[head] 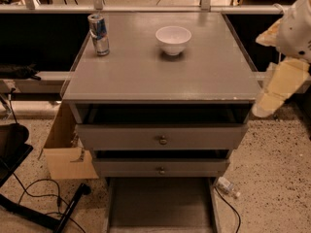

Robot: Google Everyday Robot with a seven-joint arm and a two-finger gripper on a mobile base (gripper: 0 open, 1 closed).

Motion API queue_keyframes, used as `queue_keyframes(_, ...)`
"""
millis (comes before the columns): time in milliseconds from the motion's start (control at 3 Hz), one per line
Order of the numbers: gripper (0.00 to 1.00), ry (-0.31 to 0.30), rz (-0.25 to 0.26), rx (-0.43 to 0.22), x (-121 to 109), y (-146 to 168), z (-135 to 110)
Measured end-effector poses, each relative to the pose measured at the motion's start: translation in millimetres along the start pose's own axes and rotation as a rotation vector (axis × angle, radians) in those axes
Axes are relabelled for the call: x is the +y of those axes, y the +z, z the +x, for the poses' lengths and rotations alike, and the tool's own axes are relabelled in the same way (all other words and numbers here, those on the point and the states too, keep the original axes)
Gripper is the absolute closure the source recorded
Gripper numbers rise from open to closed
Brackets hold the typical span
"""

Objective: Place redbull can into bottom drawer

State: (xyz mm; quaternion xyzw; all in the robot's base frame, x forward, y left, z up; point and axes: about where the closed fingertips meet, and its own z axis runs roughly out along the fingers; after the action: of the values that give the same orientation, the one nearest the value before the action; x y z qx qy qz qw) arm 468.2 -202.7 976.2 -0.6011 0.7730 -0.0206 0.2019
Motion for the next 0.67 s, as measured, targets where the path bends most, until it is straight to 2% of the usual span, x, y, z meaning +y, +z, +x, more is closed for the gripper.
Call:
queue_keyframes(333,0.0,0.036,0.059,-0.231,-47,20,-34)
queue_keyframes(667,0.0,0.065,0.116,-0.498,-93,27,-84)
